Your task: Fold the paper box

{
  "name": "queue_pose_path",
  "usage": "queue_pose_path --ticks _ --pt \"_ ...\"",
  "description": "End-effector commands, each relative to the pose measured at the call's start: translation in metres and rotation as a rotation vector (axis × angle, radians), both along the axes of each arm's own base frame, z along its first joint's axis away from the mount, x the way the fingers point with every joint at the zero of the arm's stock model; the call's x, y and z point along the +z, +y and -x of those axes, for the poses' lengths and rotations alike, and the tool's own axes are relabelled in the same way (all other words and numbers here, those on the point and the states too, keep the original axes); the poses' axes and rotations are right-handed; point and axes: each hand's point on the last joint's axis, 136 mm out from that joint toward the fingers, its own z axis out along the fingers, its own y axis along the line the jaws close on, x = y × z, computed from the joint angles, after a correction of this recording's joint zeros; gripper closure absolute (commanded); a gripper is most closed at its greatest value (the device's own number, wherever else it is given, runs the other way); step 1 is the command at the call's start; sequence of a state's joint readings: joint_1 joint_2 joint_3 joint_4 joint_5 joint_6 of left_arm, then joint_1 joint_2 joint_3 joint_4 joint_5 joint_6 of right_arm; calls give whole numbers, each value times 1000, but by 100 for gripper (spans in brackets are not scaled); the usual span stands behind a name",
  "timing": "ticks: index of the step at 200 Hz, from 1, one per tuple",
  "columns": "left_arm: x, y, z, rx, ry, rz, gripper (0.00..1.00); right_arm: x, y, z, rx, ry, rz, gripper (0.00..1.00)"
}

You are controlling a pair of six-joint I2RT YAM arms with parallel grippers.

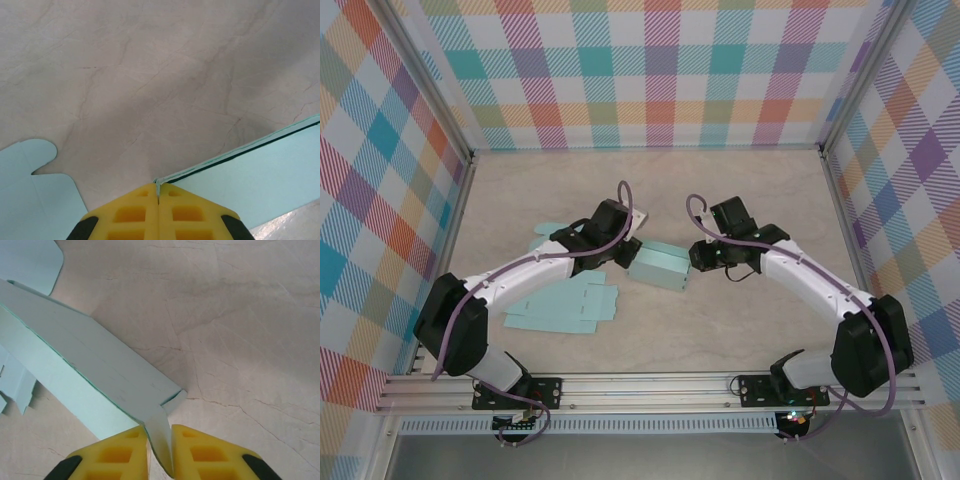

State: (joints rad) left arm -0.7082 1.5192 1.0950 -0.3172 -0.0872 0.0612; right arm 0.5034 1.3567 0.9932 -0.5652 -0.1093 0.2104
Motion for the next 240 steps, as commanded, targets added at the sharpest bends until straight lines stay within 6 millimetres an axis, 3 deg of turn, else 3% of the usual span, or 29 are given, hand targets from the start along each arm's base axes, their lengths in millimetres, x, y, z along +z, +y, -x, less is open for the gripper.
queue_pose_path --ticks 1,38,124,194,240 --pt "12 1 0 82 -22 62 97 12 3 -12 -50 -14 -25 85" --pt "20 -10 -3 212 -27 213 97 14 3 -22 -107 -7 -28 87" --pt "20 -27 6 320 -94 241 97 20 8 -42 -193 -47 -71 95" --pt "8 -32 6 363 -73 244 97 21 16 -40 -205 -96 -86 98" --pt "2 -35 4 388 -42 233 96 7 11 -39 -195 -99 -24 99"
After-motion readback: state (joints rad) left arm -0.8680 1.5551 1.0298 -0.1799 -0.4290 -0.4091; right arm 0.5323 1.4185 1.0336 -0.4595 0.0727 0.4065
